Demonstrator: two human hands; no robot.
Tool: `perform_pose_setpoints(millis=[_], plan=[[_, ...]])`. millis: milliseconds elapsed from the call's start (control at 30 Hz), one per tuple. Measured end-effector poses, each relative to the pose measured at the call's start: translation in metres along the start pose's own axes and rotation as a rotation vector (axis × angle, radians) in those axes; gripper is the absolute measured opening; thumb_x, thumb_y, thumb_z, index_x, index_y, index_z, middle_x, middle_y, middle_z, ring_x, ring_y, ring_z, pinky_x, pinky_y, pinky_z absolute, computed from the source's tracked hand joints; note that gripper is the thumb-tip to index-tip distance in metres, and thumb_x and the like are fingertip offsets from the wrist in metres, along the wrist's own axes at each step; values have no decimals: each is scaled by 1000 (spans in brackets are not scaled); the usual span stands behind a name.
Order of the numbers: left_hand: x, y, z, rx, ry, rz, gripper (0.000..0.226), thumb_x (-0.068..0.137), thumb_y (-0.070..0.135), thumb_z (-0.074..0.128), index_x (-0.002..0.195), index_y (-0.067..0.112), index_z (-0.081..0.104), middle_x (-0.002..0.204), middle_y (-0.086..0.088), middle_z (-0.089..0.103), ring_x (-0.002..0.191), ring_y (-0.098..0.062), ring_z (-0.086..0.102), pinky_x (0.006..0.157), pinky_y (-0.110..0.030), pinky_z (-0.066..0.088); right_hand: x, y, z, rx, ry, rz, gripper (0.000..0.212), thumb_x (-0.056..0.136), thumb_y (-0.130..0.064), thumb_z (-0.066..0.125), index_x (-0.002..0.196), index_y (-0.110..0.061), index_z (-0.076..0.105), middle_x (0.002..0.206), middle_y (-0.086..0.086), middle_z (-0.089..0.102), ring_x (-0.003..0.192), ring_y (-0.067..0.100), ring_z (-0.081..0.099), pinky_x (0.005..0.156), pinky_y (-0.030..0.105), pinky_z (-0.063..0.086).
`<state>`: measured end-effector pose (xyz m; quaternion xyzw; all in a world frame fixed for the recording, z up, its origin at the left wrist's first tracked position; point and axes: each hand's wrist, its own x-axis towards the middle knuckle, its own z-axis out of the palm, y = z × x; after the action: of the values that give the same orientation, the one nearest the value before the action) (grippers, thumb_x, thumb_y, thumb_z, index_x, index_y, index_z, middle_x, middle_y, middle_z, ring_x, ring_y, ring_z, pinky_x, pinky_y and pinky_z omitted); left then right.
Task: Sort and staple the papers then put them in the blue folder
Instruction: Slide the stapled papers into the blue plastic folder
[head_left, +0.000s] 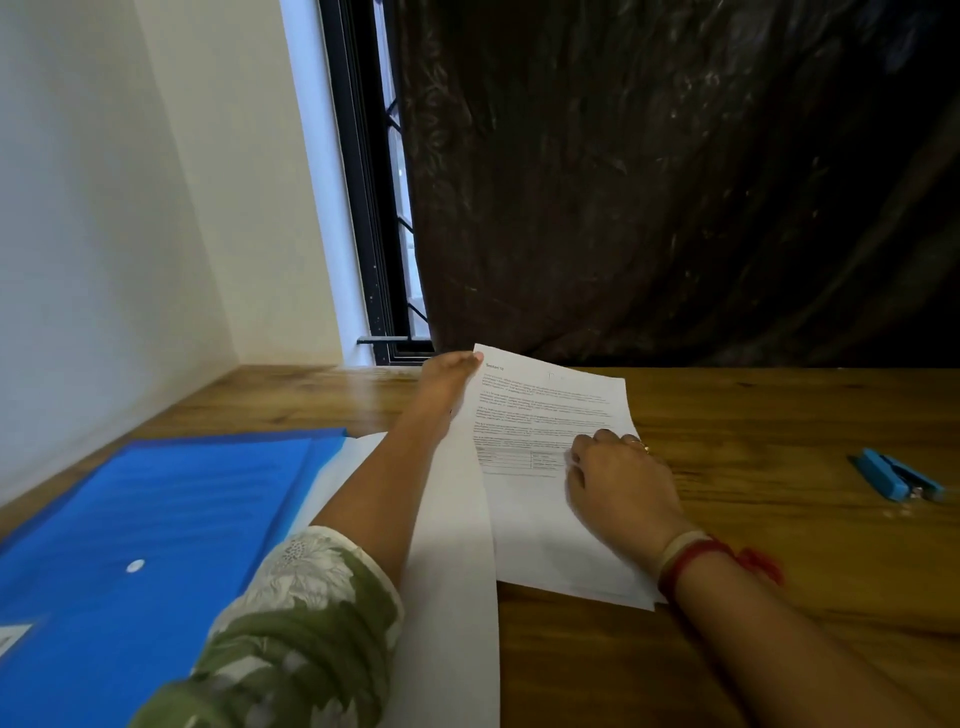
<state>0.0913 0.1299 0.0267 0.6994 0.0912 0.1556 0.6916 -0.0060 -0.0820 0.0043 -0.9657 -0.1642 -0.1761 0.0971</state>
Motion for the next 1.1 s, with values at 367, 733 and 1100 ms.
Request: perform_pose_setpoints(millis=[367, 733, 1100], plan=[[-26, 86, 15, -211, -28, 329, 13, 94, 14, 54, 88, 5, 61, 71, 0, 64, 62, -10, 62, 52, -19, 49, 12, 35, -34, 995, 439, 497, 85, 86, -37, 71, 152, -25, 19, 155, 5, 30, 138, 29, 36, 108, 48, 39], [-52, 151, 33, -708, -177, 406, 20, 93, 26, 55, 82, 10, 60, 79, -7, 61, 73, -22, 59, 73, -38, 48, 13, 65, -81, 1411, 262, 184, 43, 88, -48, 58, 125, -24, 55, 110, 3, 69, 94, 21, 70, 84, 41, 57], [-92, 208, 20, -311, -172, 571, 26, 102, 27, 43, 95, 12, 64, 93, -5, 70, 95, -26, 66, 87, -41, 54, 3, 60, -98, 1439, 350, 131, 18, 98, -26, 53, 116, -27, 57, 105, -13, 65, 91, 5, 65, 61, 16, 53]])
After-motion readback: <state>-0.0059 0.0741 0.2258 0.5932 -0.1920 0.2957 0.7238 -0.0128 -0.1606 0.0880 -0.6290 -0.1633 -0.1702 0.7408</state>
